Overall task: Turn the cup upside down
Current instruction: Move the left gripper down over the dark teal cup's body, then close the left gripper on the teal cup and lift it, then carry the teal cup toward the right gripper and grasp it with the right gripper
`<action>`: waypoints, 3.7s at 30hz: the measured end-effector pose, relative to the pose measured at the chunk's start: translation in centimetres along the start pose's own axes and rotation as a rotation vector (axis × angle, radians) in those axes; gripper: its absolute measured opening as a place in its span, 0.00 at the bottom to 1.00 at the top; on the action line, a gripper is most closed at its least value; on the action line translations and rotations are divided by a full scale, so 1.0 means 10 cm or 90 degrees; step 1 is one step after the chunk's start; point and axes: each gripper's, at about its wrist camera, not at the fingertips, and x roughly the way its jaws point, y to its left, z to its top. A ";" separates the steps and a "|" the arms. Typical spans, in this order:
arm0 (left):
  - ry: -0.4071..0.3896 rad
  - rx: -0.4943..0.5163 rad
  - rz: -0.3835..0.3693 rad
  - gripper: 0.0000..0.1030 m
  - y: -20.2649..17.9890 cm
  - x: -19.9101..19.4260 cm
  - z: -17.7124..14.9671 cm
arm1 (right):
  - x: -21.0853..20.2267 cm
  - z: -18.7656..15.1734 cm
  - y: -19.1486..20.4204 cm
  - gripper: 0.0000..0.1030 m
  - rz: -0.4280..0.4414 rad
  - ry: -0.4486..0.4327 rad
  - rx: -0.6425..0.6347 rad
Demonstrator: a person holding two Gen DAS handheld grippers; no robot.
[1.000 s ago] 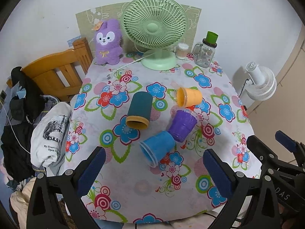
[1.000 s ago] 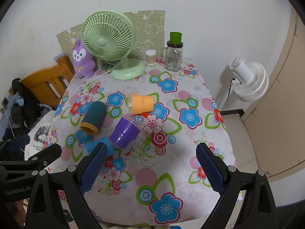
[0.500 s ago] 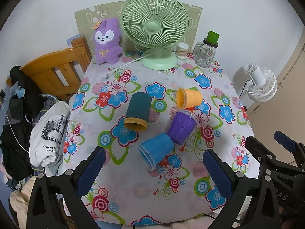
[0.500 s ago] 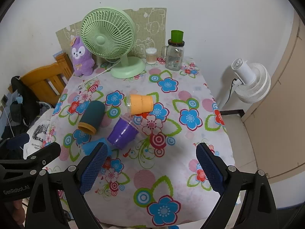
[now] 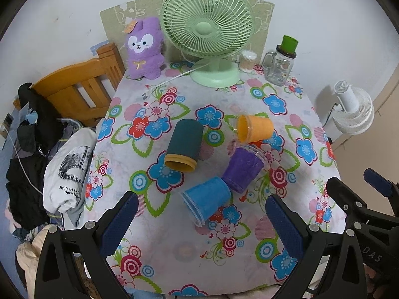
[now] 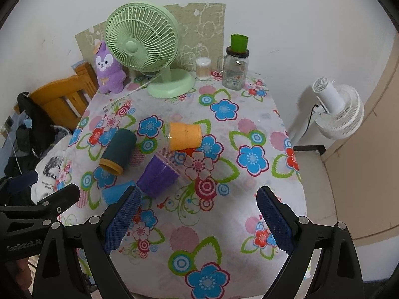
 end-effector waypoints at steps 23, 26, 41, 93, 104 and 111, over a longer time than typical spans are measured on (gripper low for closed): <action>0.094 0.082 -0.020 1.00 0.35 1.30 0.77 | 1.15 0.70 0.40 0.93 0.022 0.062 0.054; 0.114 0.097 -0.025 1.00 0.38 1.56 0.82 | 1.32 0.73 0.44 0.93 0.015 0.074 0.064; 0.183 0.098 -0.040 0.97 0.46 2.36 0.85 | 1.96 0.72 0.63 0.93 -0.008 0.135 0.060; 0.097 0.004 -0.035 0.67 -0.49 0.98 -0.21 | 0.56 0.00 -0.17 0.93 0.035 0.080 -0.009; 0.136 -0.016 -0.056 0.67 -0.90 1.51 -0.56 | 0.94 -0.31 -0.53 0.93 0.005 0.142 -0.026; 0.167 -0.016 -0.061 0.67 -1.06 1.83 -0.64 | 1.24 -0.39 -0.61 0.93 0.000 0.174 -0.035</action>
